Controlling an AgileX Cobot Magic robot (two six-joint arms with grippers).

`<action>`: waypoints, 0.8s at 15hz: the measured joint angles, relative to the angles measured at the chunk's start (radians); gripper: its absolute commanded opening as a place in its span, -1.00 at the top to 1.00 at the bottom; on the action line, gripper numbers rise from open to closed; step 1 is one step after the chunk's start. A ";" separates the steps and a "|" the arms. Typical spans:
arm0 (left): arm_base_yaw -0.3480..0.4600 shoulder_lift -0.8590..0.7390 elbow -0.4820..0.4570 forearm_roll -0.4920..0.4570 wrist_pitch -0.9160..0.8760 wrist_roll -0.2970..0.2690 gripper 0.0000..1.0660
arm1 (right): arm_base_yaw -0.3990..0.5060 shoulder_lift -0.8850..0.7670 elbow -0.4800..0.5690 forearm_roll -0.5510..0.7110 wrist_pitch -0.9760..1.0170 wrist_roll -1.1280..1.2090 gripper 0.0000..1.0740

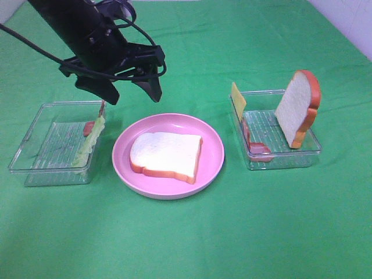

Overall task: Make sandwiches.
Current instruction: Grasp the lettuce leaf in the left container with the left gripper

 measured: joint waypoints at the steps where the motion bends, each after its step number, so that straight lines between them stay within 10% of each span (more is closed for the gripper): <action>1: 0.000 0.000 -0.037 0.060 0.066 -0.050 -0.44 | 0.000 0.000 0.000 0.000 0.000 0.000 -0.28; 12: 0.000 0.052 -0.093 0.311 0.275 -0.194 -0.44 | 0.000 0.000 0.000 0.004 0.000 0.000 -0.28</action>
